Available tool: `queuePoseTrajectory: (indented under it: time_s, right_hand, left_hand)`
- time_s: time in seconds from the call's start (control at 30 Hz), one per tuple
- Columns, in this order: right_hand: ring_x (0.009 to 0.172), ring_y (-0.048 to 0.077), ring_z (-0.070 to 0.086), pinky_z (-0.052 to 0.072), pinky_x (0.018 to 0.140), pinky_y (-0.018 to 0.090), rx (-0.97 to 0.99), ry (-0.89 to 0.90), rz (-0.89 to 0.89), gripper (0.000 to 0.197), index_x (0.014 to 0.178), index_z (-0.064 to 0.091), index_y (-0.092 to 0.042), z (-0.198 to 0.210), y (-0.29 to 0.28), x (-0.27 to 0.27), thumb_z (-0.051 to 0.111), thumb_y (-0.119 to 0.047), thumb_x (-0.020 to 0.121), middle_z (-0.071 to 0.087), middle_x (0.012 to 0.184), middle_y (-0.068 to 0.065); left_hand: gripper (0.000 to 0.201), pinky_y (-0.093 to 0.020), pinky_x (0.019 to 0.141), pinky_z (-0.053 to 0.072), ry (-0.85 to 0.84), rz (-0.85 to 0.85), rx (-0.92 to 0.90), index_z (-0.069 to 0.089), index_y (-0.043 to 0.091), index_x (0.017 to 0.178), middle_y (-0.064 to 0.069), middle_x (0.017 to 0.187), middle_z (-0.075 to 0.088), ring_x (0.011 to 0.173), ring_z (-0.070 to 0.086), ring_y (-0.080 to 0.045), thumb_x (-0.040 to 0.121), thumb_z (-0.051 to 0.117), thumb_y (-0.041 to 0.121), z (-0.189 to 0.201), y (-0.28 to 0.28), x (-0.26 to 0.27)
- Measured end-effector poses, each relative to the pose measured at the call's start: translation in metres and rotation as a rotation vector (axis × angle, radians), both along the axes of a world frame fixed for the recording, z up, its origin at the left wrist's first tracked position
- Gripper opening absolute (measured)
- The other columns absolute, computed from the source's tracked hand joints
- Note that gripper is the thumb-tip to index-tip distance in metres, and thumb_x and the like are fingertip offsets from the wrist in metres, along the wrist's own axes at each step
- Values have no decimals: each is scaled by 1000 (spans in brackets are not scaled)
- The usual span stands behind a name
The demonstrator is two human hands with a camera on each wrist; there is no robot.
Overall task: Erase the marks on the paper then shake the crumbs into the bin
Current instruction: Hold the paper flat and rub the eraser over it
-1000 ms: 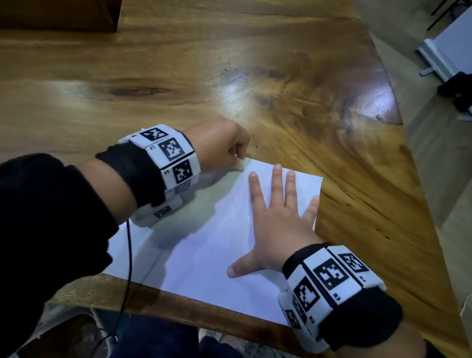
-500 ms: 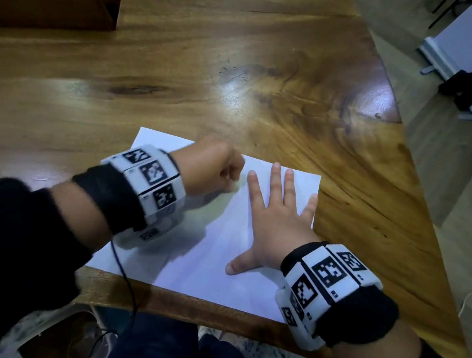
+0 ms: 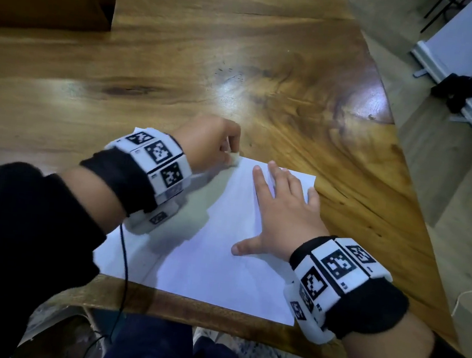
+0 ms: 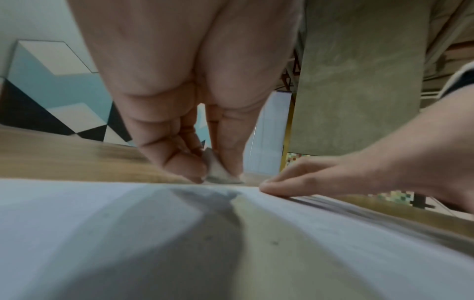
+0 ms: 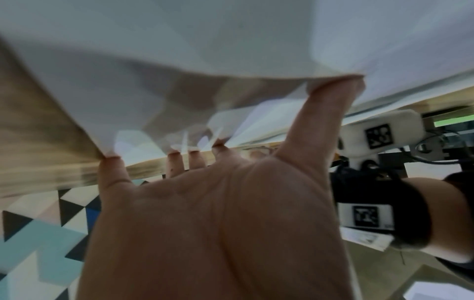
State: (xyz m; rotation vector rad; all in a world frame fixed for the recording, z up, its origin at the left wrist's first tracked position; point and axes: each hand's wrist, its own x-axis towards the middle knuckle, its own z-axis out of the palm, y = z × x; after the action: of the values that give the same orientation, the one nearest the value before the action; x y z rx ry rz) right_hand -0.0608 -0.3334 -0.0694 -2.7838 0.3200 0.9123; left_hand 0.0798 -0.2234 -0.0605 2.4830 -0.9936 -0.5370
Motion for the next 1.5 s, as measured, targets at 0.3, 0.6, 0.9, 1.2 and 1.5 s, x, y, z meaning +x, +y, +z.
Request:
queuePoseTrajectory:
  time_s: [0.3, 0.6, 0.9, 1.2, 1.5]
  right_hand:
    - [144, 20, -21, -3, 115, 57, 6, 2, 2, 135, 147, -24, -27, -1, -1, 1, 70, -72, 61, -30, 155, -2]
    - [144, 20, -21, -2, 115, 56, 3, 2, 5, 135, 147, -25, -26, -1, -1, 1, 69, -72, 62, -30, 155, -2]
    - [145, 20, -19, -1, 114, 55, -16, 0, 13, 134, 148, -23, -25, 1, 0, 1, 68, -73, 62, -28, 155, -2]
    - [144, 19, -19, -1, 115, 56, -9, 0, 4, 134, 148, -22, -25, 0, 0, 1, 68, -73, 62, -28, 155, -2]
    - [144, 20, -19, -1, 115, 56, -10, 4, 8, 134, 148, -23, -25, -1, 0, 1, 68, -73, 62, -28, 155, -2]
  left_hand:
    - [8, -23, 61, 42, 178, -324, 252, 64, 20, 70, 6, 65, 61, 66, 55, -14, 72, 70, 17, 3, 5, -16]
    - [7, -26, 60, 34, 87, -325, 158, 60, 11, 73, -2, 72, 58, 69, 52, -23, 76, 64, 17, -5, 16, -33]
    - [9, -25, 64, 35, -61, -209, 70, 64, 7, 82, -10, 87, 62, 80, 56, -27, 77, 65, 14, -5, -1, -18]
    - [10, -22, 66, 37, 27, -181, 106, 66, 14, 84, -2, 77, 61, 72, 51, -17, 74, 66, 16, -4, 16, -23]
    - [5, -23, 65, 38, 145, -395, 228, 65, 16, 77, -1, 78, 63, 70, 52, -15, 74, 66, 20, -5, 41, -45]
